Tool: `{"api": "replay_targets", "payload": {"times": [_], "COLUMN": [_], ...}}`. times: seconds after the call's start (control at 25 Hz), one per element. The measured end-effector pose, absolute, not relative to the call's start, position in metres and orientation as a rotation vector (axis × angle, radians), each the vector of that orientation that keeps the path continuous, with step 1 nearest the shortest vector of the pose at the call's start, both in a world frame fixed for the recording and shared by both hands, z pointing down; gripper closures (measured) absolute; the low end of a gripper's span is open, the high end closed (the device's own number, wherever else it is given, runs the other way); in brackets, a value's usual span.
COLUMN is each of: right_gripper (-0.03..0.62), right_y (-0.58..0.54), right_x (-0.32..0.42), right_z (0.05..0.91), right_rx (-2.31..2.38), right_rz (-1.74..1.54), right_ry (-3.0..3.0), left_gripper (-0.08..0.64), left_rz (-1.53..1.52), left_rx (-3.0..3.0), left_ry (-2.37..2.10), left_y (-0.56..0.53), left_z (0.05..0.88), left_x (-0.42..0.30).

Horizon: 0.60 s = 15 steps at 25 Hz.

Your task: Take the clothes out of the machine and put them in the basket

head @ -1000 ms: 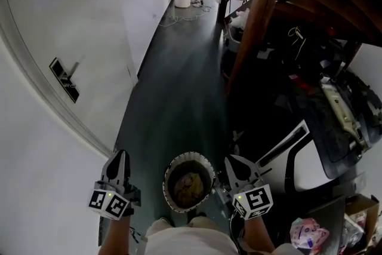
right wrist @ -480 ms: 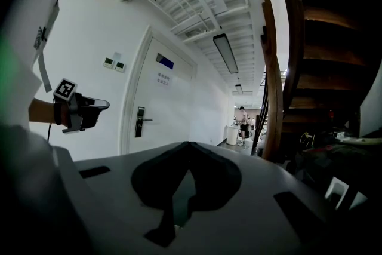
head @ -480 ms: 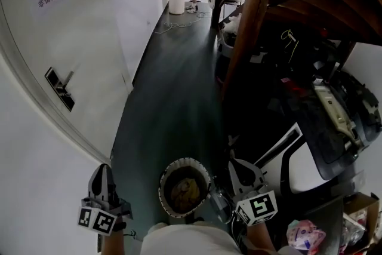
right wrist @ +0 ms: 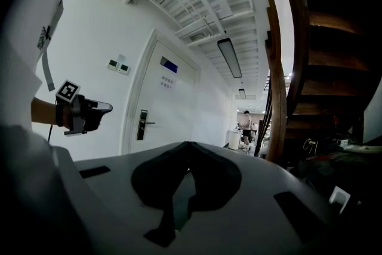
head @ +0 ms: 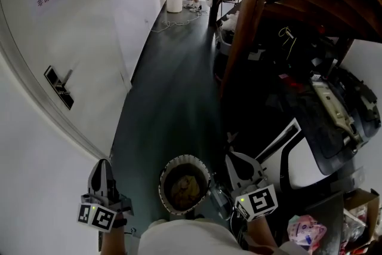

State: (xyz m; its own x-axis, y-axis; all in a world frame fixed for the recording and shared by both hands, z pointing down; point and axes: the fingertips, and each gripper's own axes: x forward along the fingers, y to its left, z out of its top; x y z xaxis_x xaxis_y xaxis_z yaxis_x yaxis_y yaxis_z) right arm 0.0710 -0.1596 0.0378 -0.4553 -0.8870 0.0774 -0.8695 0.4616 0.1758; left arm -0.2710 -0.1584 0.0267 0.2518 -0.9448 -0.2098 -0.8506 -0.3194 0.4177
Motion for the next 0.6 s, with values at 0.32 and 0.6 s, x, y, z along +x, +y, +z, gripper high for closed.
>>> {"api": "replay_targets", "payload": {"times": [0.32, 0.6], "right_gripper": [0.580, 0.580], "right_y": [-0.147, -0.133], "right_x": [0.062, 0.057], "right_z": [0.041, 0.045], "right_rx": [1.528, 1.507], "right_rz": [-0.159, -0.153], "right_ry": [-2.564, -2.562], "left_gripper": [0.546, 0.546], "left_rz": [-0.623, -0.612], "left_rx": [2.321, 2.310], "left_ry": [-1.673, -1.668], "left_y": [-0.147, -0.136], "left_z": [0.022, 0.026], "left_x": [-0.269, -0.266]}}
